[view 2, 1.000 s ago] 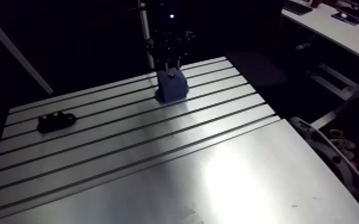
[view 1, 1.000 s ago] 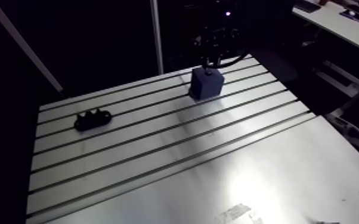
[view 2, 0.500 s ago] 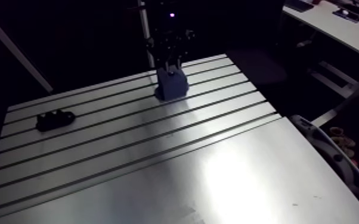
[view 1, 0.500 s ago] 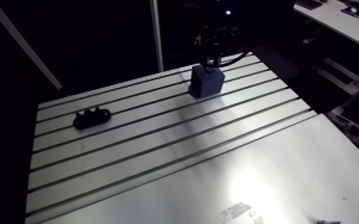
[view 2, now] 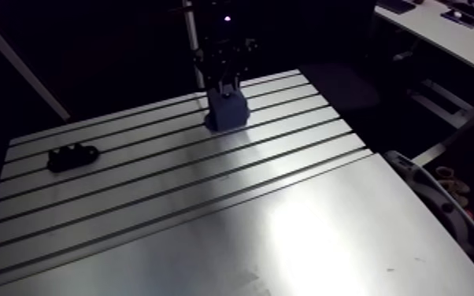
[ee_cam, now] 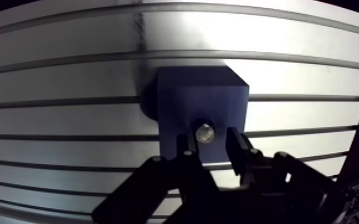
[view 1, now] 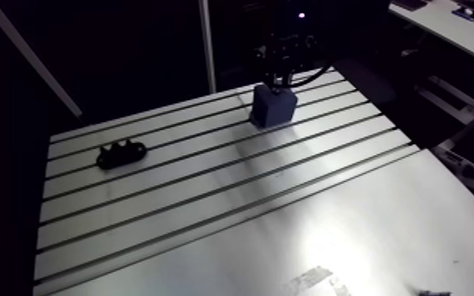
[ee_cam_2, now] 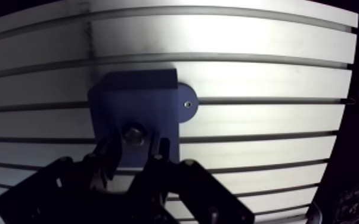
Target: Pick up the M10 bolt and insert it into the hex recess until seated.
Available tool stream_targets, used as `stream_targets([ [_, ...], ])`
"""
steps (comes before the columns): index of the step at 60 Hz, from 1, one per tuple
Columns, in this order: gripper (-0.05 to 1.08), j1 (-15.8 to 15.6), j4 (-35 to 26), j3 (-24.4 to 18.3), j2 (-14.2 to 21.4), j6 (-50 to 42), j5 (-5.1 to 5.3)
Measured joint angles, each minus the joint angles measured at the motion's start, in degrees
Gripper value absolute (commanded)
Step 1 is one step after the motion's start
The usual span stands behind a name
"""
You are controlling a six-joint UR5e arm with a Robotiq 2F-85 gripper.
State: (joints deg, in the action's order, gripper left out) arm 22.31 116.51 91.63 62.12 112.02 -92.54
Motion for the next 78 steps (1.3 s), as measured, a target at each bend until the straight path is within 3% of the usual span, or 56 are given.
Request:
stream_targets([
  [78,0.65,-0.2,0.0,-0.2,-0.4,0.1,0.12],
])
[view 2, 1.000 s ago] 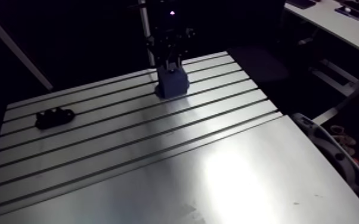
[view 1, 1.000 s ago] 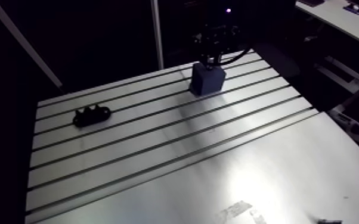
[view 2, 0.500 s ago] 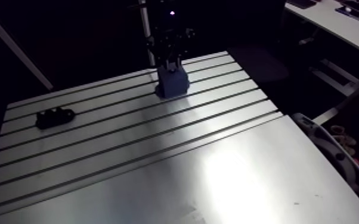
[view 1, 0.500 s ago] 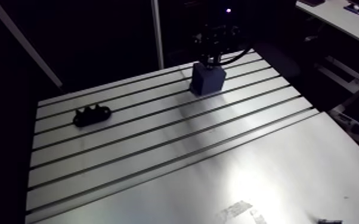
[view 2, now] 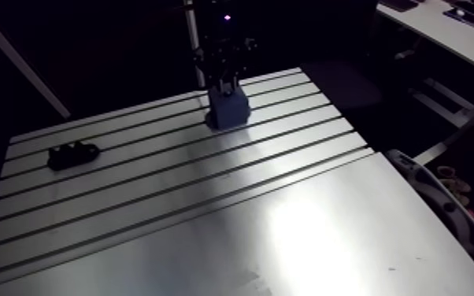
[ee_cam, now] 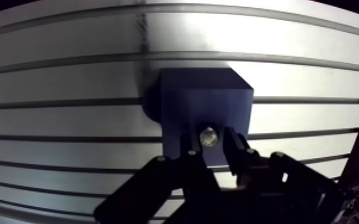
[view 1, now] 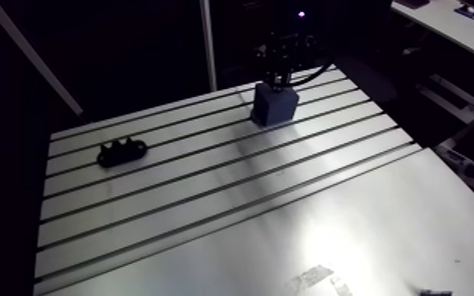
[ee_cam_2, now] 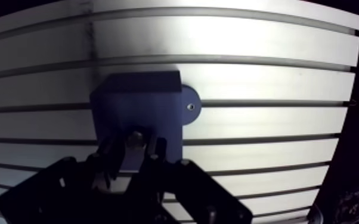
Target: Pick up the M10 bolt and insert it into the hex recess until seated.
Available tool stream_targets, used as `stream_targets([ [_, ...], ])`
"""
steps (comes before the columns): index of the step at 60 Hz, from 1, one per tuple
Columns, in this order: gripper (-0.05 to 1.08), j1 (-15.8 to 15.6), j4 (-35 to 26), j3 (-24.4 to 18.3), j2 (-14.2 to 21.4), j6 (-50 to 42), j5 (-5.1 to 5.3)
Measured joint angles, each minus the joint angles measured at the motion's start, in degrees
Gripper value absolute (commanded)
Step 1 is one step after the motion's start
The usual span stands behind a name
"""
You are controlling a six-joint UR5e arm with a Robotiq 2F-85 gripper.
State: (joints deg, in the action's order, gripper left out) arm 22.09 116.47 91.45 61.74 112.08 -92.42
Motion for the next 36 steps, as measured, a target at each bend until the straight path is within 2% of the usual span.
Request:
stream_targets([
  [36,0.66,0.0,0.0,0.1,-0.2,0.0,-0.08],
])
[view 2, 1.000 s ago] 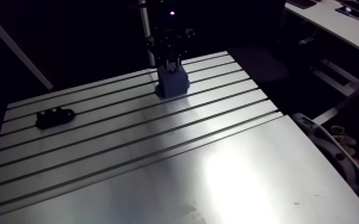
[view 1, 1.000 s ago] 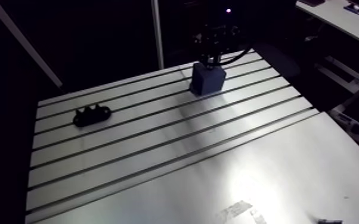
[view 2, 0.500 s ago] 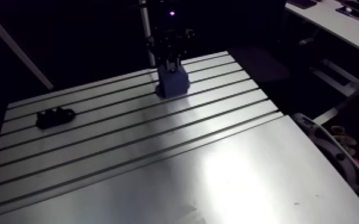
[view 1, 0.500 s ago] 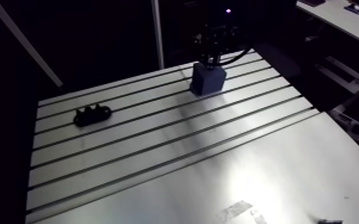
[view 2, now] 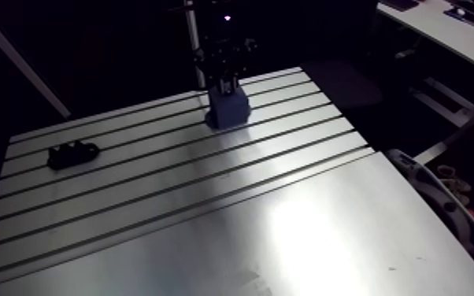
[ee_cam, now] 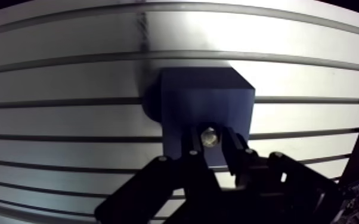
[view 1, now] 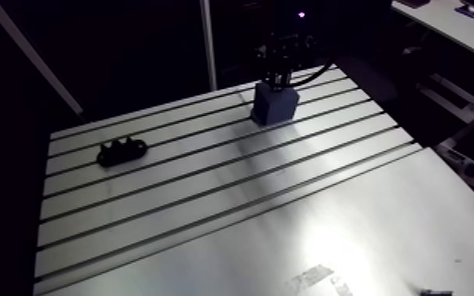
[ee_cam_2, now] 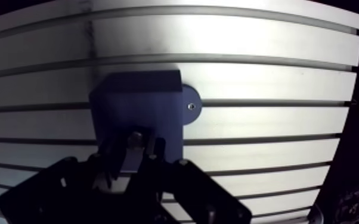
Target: Pick up the M10 bolt and insert it into the hex recess until seated.
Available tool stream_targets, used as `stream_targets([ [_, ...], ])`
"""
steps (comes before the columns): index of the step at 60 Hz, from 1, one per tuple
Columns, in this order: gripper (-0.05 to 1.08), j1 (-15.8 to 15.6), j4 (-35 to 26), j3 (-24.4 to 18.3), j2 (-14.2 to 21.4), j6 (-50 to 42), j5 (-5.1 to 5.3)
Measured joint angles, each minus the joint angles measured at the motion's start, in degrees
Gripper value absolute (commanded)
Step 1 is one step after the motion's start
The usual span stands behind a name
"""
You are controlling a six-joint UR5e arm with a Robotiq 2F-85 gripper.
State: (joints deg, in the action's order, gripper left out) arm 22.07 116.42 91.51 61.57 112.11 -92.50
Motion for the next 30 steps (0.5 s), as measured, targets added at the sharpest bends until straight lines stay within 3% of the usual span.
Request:
stream_targets([
  [30,0.68,0.0,0.0,0.0,-0.2,0.0,0.04],
])
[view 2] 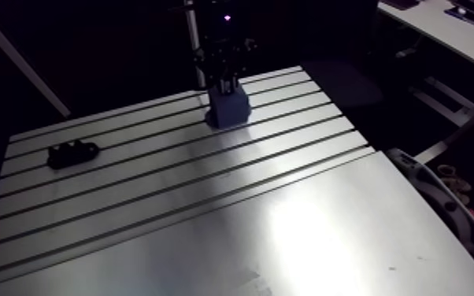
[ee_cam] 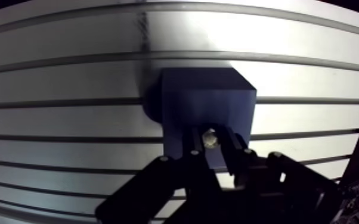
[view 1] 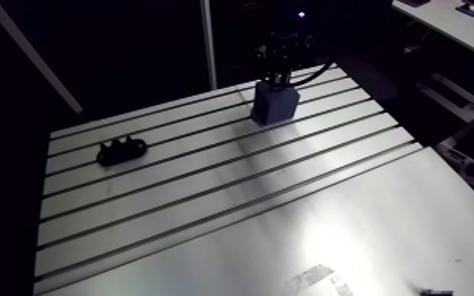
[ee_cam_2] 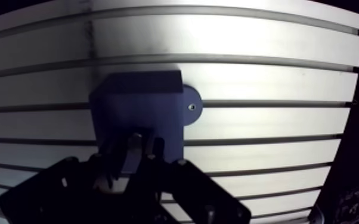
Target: Pick up the M10 bolt and insert it into the hex recess until seated.
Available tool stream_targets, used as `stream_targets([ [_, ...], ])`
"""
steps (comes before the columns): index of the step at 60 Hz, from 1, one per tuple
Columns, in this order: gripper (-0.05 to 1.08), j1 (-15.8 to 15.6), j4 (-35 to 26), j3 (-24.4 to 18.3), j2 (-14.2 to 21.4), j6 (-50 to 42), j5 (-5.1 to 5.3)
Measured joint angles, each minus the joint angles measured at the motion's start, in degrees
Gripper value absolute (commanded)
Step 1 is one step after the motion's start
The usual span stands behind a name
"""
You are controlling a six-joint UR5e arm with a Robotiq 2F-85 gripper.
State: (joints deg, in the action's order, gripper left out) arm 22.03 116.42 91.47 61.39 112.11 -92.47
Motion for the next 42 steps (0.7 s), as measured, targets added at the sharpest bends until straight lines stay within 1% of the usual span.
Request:
stream_targets([
  [42,0.75,-0.1,0.0,-0.1,0.0,0.1,0.12],
])
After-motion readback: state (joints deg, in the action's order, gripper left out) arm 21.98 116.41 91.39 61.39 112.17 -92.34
